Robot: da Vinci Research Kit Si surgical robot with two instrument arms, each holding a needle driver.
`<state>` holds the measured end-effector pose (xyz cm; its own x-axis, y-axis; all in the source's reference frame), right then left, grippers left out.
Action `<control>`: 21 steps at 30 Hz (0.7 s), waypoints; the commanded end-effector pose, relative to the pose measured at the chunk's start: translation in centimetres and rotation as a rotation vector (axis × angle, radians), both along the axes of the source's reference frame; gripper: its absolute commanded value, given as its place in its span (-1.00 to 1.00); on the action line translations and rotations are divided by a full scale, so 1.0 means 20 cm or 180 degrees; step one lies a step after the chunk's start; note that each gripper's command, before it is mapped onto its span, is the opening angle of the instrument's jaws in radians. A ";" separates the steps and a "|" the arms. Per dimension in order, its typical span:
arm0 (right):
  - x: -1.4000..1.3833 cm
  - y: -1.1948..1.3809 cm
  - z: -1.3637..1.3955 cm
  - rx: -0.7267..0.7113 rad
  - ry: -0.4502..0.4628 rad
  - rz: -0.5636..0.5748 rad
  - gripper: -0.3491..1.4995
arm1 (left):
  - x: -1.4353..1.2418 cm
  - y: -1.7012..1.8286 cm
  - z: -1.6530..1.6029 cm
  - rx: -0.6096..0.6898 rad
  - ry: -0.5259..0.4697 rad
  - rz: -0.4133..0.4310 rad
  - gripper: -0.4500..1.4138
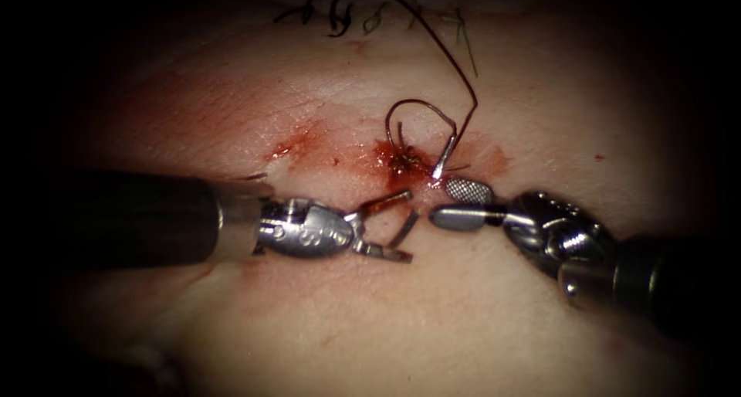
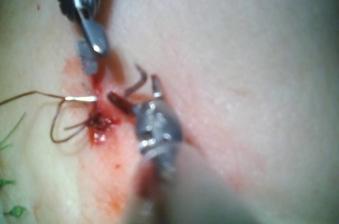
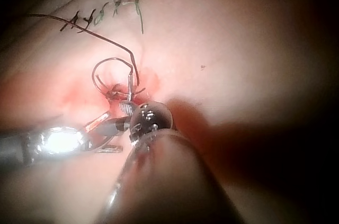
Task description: Wound Closure
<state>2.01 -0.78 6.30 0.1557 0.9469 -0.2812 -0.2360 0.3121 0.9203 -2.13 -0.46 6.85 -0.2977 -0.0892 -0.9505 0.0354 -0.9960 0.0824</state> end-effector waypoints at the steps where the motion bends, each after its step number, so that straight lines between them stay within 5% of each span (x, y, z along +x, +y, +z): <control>1: -0.002 -0.001 0.005 -0.0027 -0.0034 0.0037 0.98 | -0.003 -0.003 0.001 -0.0028 -0.0050 -0.0007 0.24; 17: -0.014 -0.007 0.008 -0.0096 -0.0134 0.0089 0.98 | -0.010 0.006 0.005 -0.0134 -0.0152 0.0038 0.01; 18: -0.014 -0.007 0.009 -0.0097 -0.0133 0.0088 0.98 | -0.009 0.005 0.005 -0.0135 -0.0163 0.0054 -0.28; 19: -0.014 -0.007 0.009 -0.0097 -0.0134 0.0090 0.98 | -0.008 0.004 0.004 -0.0152 -0.0173 0.0074 -0.87; 21: -0.014 -0.007 0.009 -0.0097 -0.0134 0.0090 0.98 | -0.008 0.004 0.003 -0.0151 -0.0176 0.0078 -1.00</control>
